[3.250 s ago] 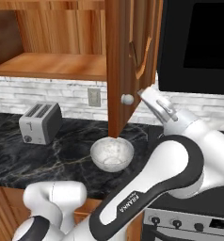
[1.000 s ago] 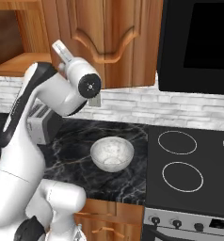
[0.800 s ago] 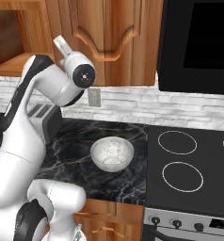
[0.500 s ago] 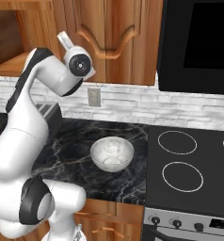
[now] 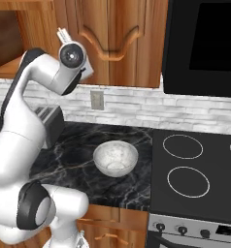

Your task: Open the cabinet and move the ladle to the pot. Then close the cabinet.

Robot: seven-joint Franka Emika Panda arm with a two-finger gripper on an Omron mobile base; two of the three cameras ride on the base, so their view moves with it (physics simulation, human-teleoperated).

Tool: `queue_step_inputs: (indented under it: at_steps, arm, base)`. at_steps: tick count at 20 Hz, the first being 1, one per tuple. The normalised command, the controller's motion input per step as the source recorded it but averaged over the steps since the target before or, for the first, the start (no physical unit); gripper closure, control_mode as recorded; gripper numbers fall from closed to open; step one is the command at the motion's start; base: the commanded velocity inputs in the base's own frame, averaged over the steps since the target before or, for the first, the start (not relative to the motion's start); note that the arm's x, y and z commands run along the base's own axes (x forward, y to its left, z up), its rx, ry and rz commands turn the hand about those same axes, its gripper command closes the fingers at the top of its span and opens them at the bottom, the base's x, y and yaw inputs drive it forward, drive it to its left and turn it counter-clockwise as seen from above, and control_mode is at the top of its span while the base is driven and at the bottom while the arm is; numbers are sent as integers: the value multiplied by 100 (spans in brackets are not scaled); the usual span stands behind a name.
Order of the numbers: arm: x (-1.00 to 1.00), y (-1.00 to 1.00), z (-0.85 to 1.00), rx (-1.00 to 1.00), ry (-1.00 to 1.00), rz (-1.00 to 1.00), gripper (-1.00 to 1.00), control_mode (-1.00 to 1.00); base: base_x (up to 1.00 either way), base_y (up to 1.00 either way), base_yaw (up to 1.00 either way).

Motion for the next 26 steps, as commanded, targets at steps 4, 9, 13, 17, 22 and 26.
queue_step_inputs:
  at_steps: [4, 9, 13, 17, 22, 26]
  arm:
    - [-25, 0, 4, 0, 8, -3, -100, -100]
    - [-64, 0, 7, 0, 8, -2, -100, -100]
    - [-86, 0, 0, 0, -4, 0, -100, -100]
    - [-87, 0, 2, 0, -12, 0, -100, -100]
    - [-86, 3, 10, 0, -3, 0, -100, -100]
    - [-82, 7, 19, 0, 4, 0, -100, -100]
  base:
    - [0, 0, 0]
    - [0, 0, 0]
    - [0, 0, 0]
    - [0, 0, 0]
    - [0, 0, 0]
    - [0, 0, 0]
